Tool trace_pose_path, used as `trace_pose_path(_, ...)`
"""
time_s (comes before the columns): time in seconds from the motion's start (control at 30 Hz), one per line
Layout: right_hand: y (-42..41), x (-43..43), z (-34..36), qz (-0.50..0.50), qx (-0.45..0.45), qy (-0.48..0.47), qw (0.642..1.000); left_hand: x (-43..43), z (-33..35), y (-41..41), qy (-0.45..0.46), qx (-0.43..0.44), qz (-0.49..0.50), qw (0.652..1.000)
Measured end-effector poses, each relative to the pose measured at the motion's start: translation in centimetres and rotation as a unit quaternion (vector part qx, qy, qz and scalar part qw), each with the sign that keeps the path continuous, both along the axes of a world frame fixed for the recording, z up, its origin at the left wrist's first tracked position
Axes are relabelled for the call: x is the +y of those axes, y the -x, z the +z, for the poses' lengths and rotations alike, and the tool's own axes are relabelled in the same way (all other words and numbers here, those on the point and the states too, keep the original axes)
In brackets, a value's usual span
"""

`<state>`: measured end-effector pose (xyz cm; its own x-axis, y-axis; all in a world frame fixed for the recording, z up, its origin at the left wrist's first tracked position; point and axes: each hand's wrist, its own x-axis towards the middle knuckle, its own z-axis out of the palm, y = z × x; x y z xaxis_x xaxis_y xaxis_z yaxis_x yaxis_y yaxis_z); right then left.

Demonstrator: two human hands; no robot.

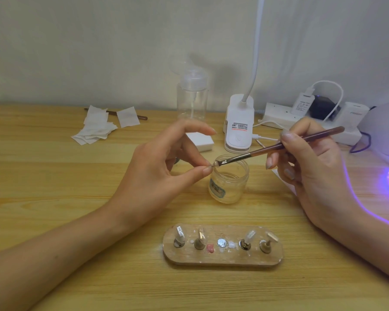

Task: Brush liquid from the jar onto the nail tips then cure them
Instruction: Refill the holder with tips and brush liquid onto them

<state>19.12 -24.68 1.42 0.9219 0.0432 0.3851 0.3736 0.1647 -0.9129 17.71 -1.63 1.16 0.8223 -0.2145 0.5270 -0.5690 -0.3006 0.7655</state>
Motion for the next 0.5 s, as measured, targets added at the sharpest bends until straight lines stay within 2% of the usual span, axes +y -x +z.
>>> trace_pose_path(0.17, -0.02, -0.06, -0.04, -0.021, 0.002, 0.002, 1.000, -0.01, -0.08, 0.02, 0.004, 0.004, 0.000, 1.000)
trace_pose_path(0.3, 0.26, -0.09, 0.16, -0.003, -0.037, -0.020, 0.999, -0.10, -0.02, -0.01, 0.014, 0.013, -0.005, 1.000)
trace_pose_path(0.5, 0.33, 0.08, 0.08, -0.013, -0.044, 0.017, 0.999, 0.03, -0.18, -0.20, 0.028, 0.037, -0.013, 0.999)
